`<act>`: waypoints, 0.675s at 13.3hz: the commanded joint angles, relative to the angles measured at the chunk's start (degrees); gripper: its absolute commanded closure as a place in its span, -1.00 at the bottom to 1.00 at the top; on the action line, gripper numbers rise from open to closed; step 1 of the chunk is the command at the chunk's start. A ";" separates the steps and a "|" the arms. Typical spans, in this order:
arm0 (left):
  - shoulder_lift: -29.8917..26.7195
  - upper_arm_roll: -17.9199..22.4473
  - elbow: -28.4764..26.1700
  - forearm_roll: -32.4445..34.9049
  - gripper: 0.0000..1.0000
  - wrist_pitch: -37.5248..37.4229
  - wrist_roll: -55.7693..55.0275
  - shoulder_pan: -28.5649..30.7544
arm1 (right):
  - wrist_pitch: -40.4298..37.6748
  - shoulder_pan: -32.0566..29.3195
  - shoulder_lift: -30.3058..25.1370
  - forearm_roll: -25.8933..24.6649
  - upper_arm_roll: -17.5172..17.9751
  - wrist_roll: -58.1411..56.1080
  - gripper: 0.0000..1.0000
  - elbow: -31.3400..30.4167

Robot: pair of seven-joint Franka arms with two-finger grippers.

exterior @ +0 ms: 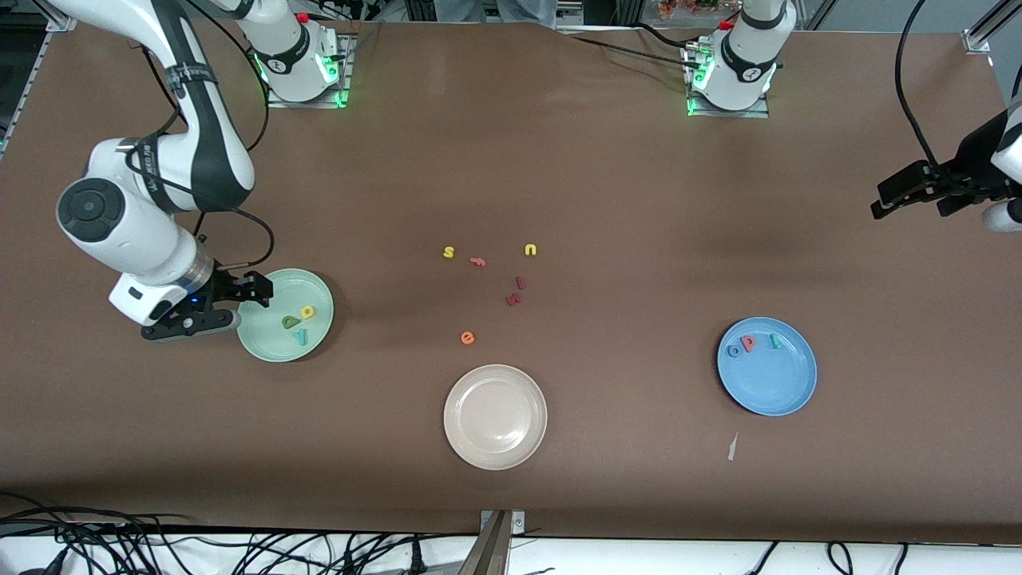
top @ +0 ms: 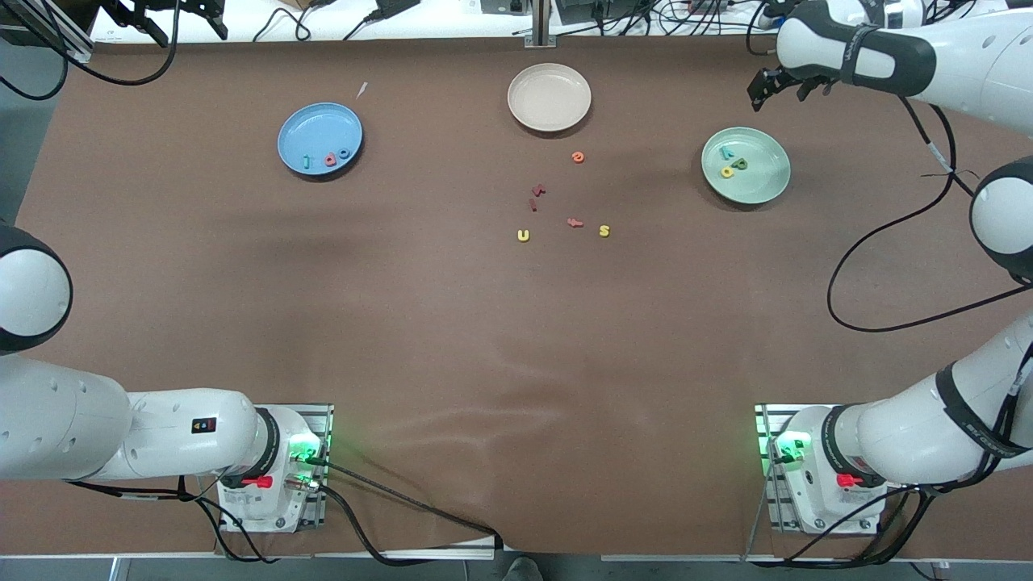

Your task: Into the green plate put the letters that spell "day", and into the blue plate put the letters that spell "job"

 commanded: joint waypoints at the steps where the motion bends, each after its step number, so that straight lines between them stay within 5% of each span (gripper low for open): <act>1: -1.06 0.75 1.15 -0.78 -1.00 -7.01 -0.39 -1.43 | -7.48 -0.13 -2.53 2.17 0.21 0.82 -1.00 3.62; 9: -0.62 0.49 1.88 4.76 -1.00 -7.48 2.16 -1.35 | -29.02 -0.13 -6.49 4.63 -1.02 0.90 -1.00 16.63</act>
